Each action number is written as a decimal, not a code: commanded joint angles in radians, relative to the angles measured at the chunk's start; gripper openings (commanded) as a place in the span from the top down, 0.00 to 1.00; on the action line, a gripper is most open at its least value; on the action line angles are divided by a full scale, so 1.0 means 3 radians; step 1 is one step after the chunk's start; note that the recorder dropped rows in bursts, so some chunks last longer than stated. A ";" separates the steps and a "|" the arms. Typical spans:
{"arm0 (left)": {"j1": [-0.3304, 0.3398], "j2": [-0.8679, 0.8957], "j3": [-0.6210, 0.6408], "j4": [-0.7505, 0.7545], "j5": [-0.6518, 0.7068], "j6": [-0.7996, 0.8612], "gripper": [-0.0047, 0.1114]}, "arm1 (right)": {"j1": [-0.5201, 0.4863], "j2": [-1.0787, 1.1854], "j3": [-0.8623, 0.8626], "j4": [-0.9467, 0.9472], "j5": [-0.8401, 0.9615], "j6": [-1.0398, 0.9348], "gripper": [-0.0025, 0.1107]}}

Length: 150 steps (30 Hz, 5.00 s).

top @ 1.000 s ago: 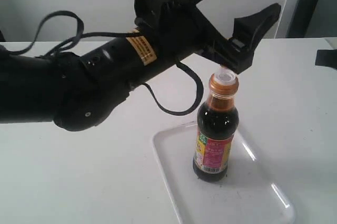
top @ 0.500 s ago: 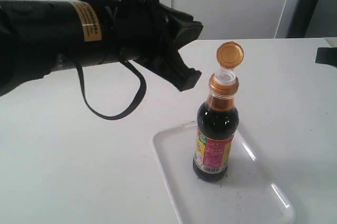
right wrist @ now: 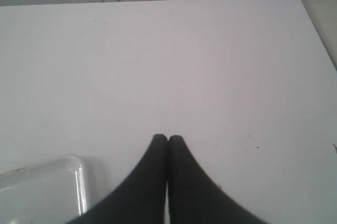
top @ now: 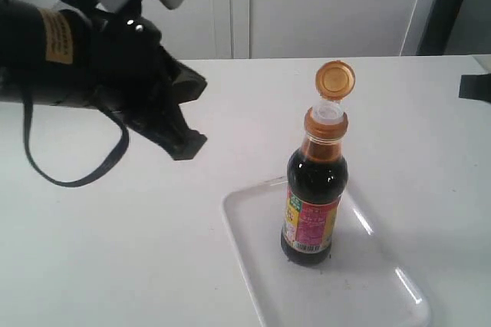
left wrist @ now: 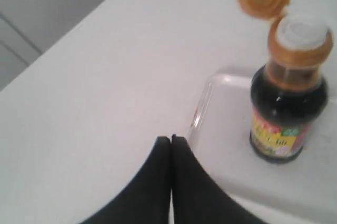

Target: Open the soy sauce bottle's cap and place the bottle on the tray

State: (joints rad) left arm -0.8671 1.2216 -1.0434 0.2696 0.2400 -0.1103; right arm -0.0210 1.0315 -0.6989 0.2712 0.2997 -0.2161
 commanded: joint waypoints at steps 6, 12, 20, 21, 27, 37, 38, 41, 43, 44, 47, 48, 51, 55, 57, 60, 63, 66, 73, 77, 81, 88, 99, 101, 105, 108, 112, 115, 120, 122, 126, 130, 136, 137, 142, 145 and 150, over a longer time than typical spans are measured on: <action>0.0373 -0.0343 -0.0020 0.0059 0.1462 0.0043 0.96 | -0.0025 -0.0002 -0.0009 -0.0003 0.0257 -0.0640 0.98; 0.0421 -0.0607 -0.0020 0.0116 0.2242 0.0043 0.96 | -0.0025 0.0052 -0.0246 -0.0100 0.0813 -0.0663 0.98; 0.0421 -0.1058 0.0099 0.0113 0.2533 -0.0272 0.96 | -0.0025 0.0082 -0.0496 -0.0296 0.1542 -0.0588 0.98; 0.0421 -0.1114 0.0141 0.0113 0.2509 -0.0282 0.96 | -0.0025 0.0082 -0.0501 -0.0296 0.1602 -0.0581 0.98; 0.0421 -0.1503 0.0435 0.0113 0.2177 -0.0282 0.96 | -0.0025 -0.0116 -0.0504 -0.0296 0.1620 -0.0516 0.98; 0.0421 -0.2045 0.1085 0.0100 0.1367 -0.0279 0.96 | -0.0025 -0.1010 -0.0076 -0.0168 0.0727 -0.0401 0.98; 0.0421 -0.2099 0.1142 0.0100 0.1273 -0.0271 0.96 | -0.0025 -0.1100 -0.0012 -0.0127 0.0637 -0.0401 0.98; 0.0421 -0.2235 0.1357 0.0139 0.0992 -0.0242 0.96 | -0.0025 -0.1423 0.0201 -0.0044 0.0348 -0.0401 0.98; 0.0421 -0.2314 0.1489 0.0178 0.0816 -0.0242 0.96 | -0.0025 -0.1610 0.0330 -0.0044 0.0188 -0.0401 0.98; 0.0421 -0.2342 0.1535 0.0178 0.0752 -0.0242 0.96 | -0.0025 -0.1678 0.0395 -0.0044 0.0125 -0.0401 0.98; 0.0421 -0.2421 0.1679 0.0178 0.0564 -0.0242 0.96 | -0.0025 -0.1872 0.0580 0.0020 -0.0031 -0.0401 0.98; 0.0421 -0.2445 0.1709 0.0178 0.0534 -0.0242 0.96 | -0.0025 -0.1935 0.0651 0.0020 -0.0098 -0.0401 0.98; 0.0421 -0.2503 0.1742 0.0178 0.0496 -0.0242 0.96 | -0.0025 -0.2103 0.0833 0.0032 -0.0256 -0.0401 0.98; 0.0421 -0.2571 0.1742 0.0178 0.0521 -0.0219 0.96 | -0.0025 -0.2360 0.0999 0.0094 -0.0329 -0.0401 0.98; 0.0421 -0.2615 0.1744 0.0178 0.0487 -0.0219 0.96 | -0.0025 -0.2509 0.1032 0.0094 -0.0322 -0.0439 0.98; 0.0421 -0.2674 0.1744 0.0178 0.0499 -0.0219 0.96 | -0.0025 -0.2772 0.1087 0.0094 -0.0307 -0.0460 0.98; 0.0421 -0.2715 0.1750 0.0178 0.0513 -0.0219 0.96 | -0.0025 -0.2998 0.1167 0.0094 -0.0307 -0.0460 0.98; 0.0421 -0.2715 0.1750 0.0178 0.0504 -0.0219 0.96 | -0.0025 -0.3150 0.1212 0.0094 -0.0285 -0.0460 0.98; 0.0421 -0.2715 0.1750 0.0167 0.0492 -0.0219 0.96 | -0.0025 -0.3230 0.1212 0.0104 -0.0430 0.0373 0.98; 0.0421 -0.2715 0.1750 0.0166 0.0498 -0.0219 0.96 | -0.0025 -0.3238 0.1331 0.0104 -0.0607 -0.0110 0.98; 0.0421 -0.2715 0.1750 0.0166 0.0479 -0.0219 0.96 | -0.0025 -0.3238 0.1590 0.0062 -0.0800 -0.0175 0.98; 0.0421 -0.2715 0.1750 0.0166 0.0498 -0.0231 0.96 | -0.0025 -0.3238 0.1948 0.0022 -0.0763 -0.0232 0.98; 0.0421 -0.2715 0.1750 0.0160 0.0492 -0.0231 0.96 | -0.0025 -0.3238 0.1948 0.0028 -0.0706 -0.0177 0.98; 0.0421 -0.2715 0.1750 0.0076 0.0492 -0.0231 0.96 | -0.0025 -0.3238 0.1948 0.0028 -0.0699 -0.0189 0.98; 0.0421 -0.2715 0.1750 -0.0151 0.0476 -0.0166 0.96 | -0.0025 -0.3238 0.1948 0.0028 -0.0699 -0.0189 0.98; 0.0421 -0.2715 0.1799 -0.0168 0.0364 0.0058 0.96 | -0.0025 -0.3238 0.1948 0.0028 -0.0699 -0.0189 0.98; 0.0426 -0.2715 0.2038 -0.0265 -0.0145 0.0297 0.96 | -0.0025 -0.3238 0.1948 0.0028 -0.0699 -0.0189 0.98; 0.0444 -0.2715 0.2206 -0.0265 -0.0449 0.0305 0.96 | -0.0025 -0.3238 0.1948 0.0028 -0.0706 -0.0189 0.98; 0.0719 -0.2715 0.2357 -0.0368 -0.0607 0.0318 0.96 | -0.0025 -0.3238 0.1948 0.0028 -0.0706 -0.0189 0.98; 0.0931 -0.2715 0.2445 -0.0402 -0.0669 0.0318 0.96 | -0.0025 -0.3238 0.1948 0.0028 -0.0706 -0.0189 0.98; 0.1340 -0.2715 0.2643 -0.0426 -0.0839 0.0318 0.96 | -0.0025 -0.3238 0.1948 0.0028 -0.0706 -0.0189 0.98; 0.1856 -0.2715 0.2890 -0.0471 -0.1051 0.0276 0.96 | -0.0025 -0.3238 0.1948 0.0028 -0.0706 -0.0189 0.98; 0.2198 -0.3125 0.2998 -0.0471 -0.0776 0.0280 0.96 | -0.0025 -0.3238 0.1948 0.0028 -0.0706 -0.0189 0.98; 0.2238 -0.3173 0.3014 -0.0500 -0.0769 0.0288 0.96 | -0.0025 -0.3238 0.1948 0.0028 -0.0706 -0.0189 0.98; 0.2407 -0.3361 0.3124 -0.0608 -0.0698 0.0296 0.96 | -0.0025 -0.3238 0.1948 0.0028 -0.0706 -0.0189 0.98; 0.2486 -0.3505 0.3174 -0.0649 -0.0690 0.0296 0.96 | -0.0025 -0.3238 0.1948 0.0028 -0.0706 -0.0189 0.98; 0.2592 -0.3702 0.3282 -0.0702 -0.0630 0.0296 0.96 | -0.0025 -0.3238 0.1948 0.0028 -0.0706 -0.0189 0.98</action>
State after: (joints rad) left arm -0.1050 0.1404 -0.0769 0.0749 0.0339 -0.0177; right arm -0.0234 0.0642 -0.1177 0.2828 0.0960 -0.2727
